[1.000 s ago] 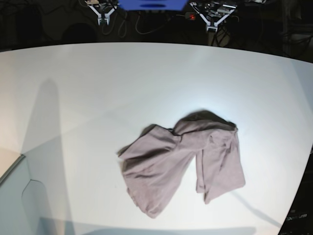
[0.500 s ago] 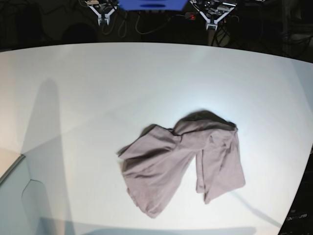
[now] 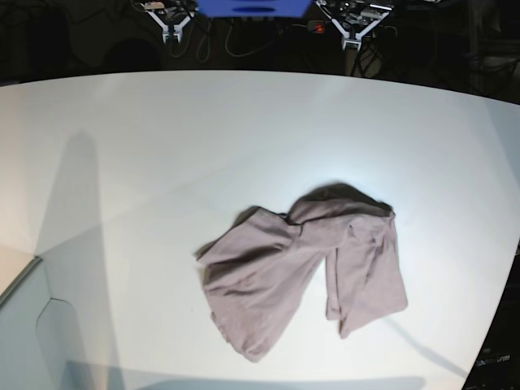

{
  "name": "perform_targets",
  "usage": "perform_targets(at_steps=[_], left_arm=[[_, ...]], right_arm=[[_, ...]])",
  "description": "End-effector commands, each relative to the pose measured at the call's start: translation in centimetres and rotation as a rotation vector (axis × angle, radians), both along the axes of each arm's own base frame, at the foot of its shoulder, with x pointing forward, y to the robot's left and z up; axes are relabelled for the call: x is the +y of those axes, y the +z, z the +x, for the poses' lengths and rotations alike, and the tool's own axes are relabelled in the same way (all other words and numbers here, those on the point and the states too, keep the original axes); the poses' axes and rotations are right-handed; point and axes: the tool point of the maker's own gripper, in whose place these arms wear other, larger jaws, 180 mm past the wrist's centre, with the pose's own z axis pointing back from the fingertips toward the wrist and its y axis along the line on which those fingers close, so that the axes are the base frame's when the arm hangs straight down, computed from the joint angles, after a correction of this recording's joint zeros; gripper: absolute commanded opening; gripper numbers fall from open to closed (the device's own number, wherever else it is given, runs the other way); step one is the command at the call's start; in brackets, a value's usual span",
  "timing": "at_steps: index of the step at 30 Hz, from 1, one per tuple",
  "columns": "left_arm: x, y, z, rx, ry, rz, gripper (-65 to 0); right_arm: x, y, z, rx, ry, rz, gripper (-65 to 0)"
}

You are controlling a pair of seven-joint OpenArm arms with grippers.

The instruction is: Layout the t-shirt on the table in an organized manner, then fold the t-shirt properly

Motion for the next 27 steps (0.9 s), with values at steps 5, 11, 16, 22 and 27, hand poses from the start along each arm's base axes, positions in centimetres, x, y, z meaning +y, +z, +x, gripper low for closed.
perform_targets(at_steps=[5,11,16,22,27], left_arm=[[1.7,0.1,-0.2,0.005,-0.003,0.029,-65.0],[1.5,0.1,-0.4,-0.007,-0.006,0.026,-65.0],[1.1,0.3,-0.7,-0.043,-0.013,0.017,-65.0],[1.1,0.4,-0.7,-0.002,-0.006,0.018,-65.0],[1.1,0.4,-0.7,-0.001,-0.008,0.018,-65.0]], right_arm=[[0.3,0.0,-0.1,0.002,0.004,0.021,-65.0],[0.3,0.0,-0.3,0.004,0.006,0.021,-65.0],[-0.3,0.0,-0.3,0.004,0.007,0.012,-65.0],[-0.6,0.0,-0.4,0.005,0.007,0.007,-65.0],[-0.6,0.0,-0.6,0.007,0.007,0.007,-65.0]])
